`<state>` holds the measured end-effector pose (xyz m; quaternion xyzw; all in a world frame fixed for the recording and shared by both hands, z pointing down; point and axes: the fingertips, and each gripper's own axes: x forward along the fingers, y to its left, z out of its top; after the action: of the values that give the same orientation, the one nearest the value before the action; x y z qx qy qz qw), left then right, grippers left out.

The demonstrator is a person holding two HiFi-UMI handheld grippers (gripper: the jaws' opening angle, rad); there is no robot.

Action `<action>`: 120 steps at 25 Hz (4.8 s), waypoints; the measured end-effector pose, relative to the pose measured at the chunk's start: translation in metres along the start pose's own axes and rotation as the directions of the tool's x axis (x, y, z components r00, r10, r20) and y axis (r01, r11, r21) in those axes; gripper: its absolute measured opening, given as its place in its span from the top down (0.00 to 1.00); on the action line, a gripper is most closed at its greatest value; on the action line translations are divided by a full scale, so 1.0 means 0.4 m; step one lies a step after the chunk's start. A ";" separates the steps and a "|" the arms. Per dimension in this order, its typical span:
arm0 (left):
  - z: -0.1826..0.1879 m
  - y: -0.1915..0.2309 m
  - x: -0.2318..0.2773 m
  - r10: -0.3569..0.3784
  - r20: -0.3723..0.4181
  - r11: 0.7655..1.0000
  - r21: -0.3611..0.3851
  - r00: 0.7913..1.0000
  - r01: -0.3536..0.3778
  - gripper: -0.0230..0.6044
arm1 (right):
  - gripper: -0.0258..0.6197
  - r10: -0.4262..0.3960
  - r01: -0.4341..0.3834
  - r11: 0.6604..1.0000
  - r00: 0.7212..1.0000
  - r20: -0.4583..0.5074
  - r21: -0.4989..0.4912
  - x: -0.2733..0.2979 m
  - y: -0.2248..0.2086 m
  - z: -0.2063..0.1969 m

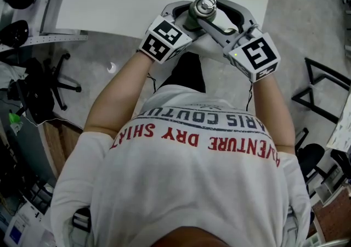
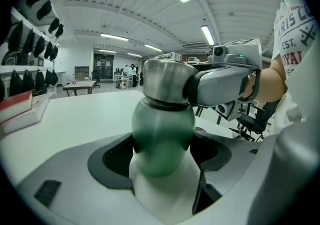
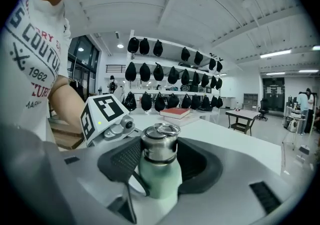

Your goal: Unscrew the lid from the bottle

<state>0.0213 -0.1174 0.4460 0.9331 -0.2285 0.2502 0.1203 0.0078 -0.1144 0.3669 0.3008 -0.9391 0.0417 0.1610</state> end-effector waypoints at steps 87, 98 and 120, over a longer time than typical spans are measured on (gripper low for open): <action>-0.026 0.004 -0.040 0.066 -0.007 0.997 -0.043 0.998 -0.066 0.37 | 0.58 -0.115 0.114 0.991 0.993 0.006 0.066 0.039 0.033 0.026; -0.024 0.002 -0.042 -0.104 -0.038 0.992 0.061 0.994 0.106 0.37 | 0.58 -0.019 0.019 0.999 1.000 0.000 0.038 0.039 0.040 0.025; -0.038 -0.015 -0.054 -0.468 -0.232 0.814 0.264 0.853 0.518 0.37 | 0.59 0.334 -0.345 0.933 0.936 -0.111 -0.101 0.045 0.063 0.034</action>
<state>0.0013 -0.0989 0.4471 0.9446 0.0751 0.3160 0.0473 -0.0242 -0.1062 0.3602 0.1217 -0.9693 0.0267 0.2121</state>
